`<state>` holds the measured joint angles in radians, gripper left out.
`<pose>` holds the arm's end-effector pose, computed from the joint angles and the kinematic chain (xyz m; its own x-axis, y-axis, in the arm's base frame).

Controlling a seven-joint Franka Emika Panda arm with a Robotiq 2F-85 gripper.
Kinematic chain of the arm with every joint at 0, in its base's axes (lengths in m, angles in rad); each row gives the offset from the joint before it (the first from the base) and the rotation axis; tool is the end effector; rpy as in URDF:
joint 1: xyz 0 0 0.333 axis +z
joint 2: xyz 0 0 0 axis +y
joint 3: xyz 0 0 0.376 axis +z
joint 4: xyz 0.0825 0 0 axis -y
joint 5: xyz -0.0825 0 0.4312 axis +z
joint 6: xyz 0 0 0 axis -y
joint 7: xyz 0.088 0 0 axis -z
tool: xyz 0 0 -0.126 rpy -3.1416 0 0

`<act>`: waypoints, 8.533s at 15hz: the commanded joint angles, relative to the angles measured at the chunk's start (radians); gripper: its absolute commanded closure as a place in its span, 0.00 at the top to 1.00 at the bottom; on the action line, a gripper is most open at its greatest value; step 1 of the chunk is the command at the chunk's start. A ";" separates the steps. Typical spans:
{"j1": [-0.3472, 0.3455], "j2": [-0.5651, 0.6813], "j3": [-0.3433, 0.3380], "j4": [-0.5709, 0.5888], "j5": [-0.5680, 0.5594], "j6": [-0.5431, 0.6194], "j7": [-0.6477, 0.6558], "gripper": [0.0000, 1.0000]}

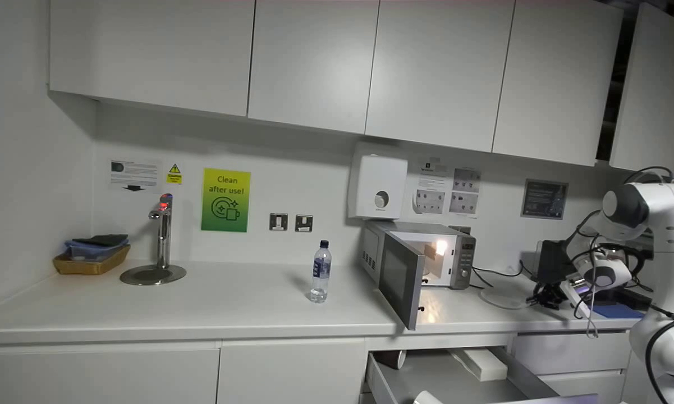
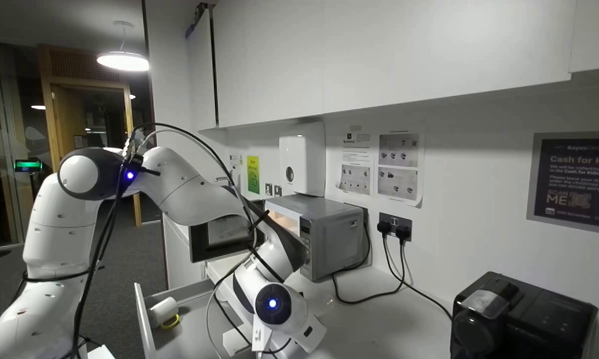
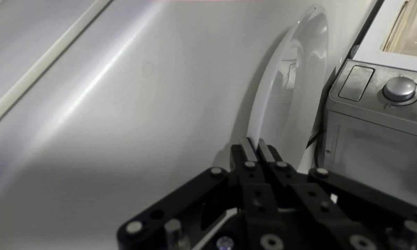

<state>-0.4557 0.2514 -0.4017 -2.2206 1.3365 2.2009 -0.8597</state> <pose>0.4222 -0.4116 0.2755 0.5060 -0.8516 0.1368 -0.5093 -0.4231 -0.7494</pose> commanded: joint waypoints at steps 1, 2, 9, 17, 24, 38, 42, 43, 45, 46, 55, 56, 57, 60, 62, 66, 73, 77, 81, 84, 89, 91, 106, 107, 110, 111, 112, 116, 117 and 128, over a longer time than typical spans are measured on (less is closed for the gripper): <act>-0.002 -0.048 -0.005 -0.026 0.003 -0.008 -0.008 0.01; 0.000 -0.059 -0.006 -0.036 0.003 -0.002 -0.005 0.01; 0.026 -0.156 0.000 -0.109 -0.001 0.031 -0.003 0.01; 0.114 -0.319 0.052 -0.240 -0.057 0.184 0.052 0.01; 0.178 -0.469 0.136 -0.355 -0.157 0.329 0.159 0.01; 0.194 -0.523 0.133 -0.334 -0.187 0.300 0.209 0.04; 0.194 -0.523 0.131 -0.335 -0.193 0.300 0.217 0.04; 0.194 -0.523 0.131 -0.335 -0.193 0.300 0.217 0.04; 0.194 -0.523 0.131 -0.335 -0.193 0.300 0.217 0.04; 0.194 -0.523 0.131 -0.335 -0.193 0.300 0.217 0.04; 0.199 -0.517 0.134 -0.332 -0.174 0.309 0.220 0.01; 0.204 -0.508 0.136 -0.328 -0.157 0.319 0.217 0.01; 0.207 -0.501 0.140 -0.325 -0.145 0.328 0.226 0.01; 0.225 -0.476 0.152 -0.312 -0.078 0.364 0.234 0.01; 0.241 -0.457 0.166 -0.300 -0.026 0.380 0.239 0.01; 0.270 -0.428 0.201 -0.274 0.083 0.390 0.249 0.01; 0.302 -0.379 0.256 -0.224 0.205 0.385 0.253 0.01; 0.314 -0.348 0.279 -0.193 0.268 0.394 0.249 0.01; 0.324 -0.318 0.298 -0.165 0.321 0.400 0.243 0.01; 0.329 -0.302 0.314 -0.153 0.353 0.401 0.247 0.01; 0.341 -0.283 0.337 -0.133 0.426 0.438 0.237 0.01; 0.344 -0.275 0.348 -0.122 0.456 0.464 0.230 0.01; 0.347 -0.140 0.379 0.014 0.585 0.542 0.200 0.01; 0.347 -0.132 0.381 0.022 0.585 0.540 0.198 0.01; 0.349 -0.115 0.386 0.040 0.578 0.532 0.191 0.01; 0.352 -0.111 0.387 0.045 0.577 0.532 0.189 0.01; 0.354 -0.109 0.387 0.050 0.576 0.531 0.187 0.01; 0.365 -0.098 0.391 0.070 0.576 0.528 0.176 0.01; 0.368 -0.097 0.392 0.073 0.576 0.527 0.174 0.01; 0.382 -0.038 0.386 0.152 0.580 0.535 0.159 0.01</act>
<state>-0.0741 0.1788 -0.0114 -2.1338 1.8772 2.7129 -0.6679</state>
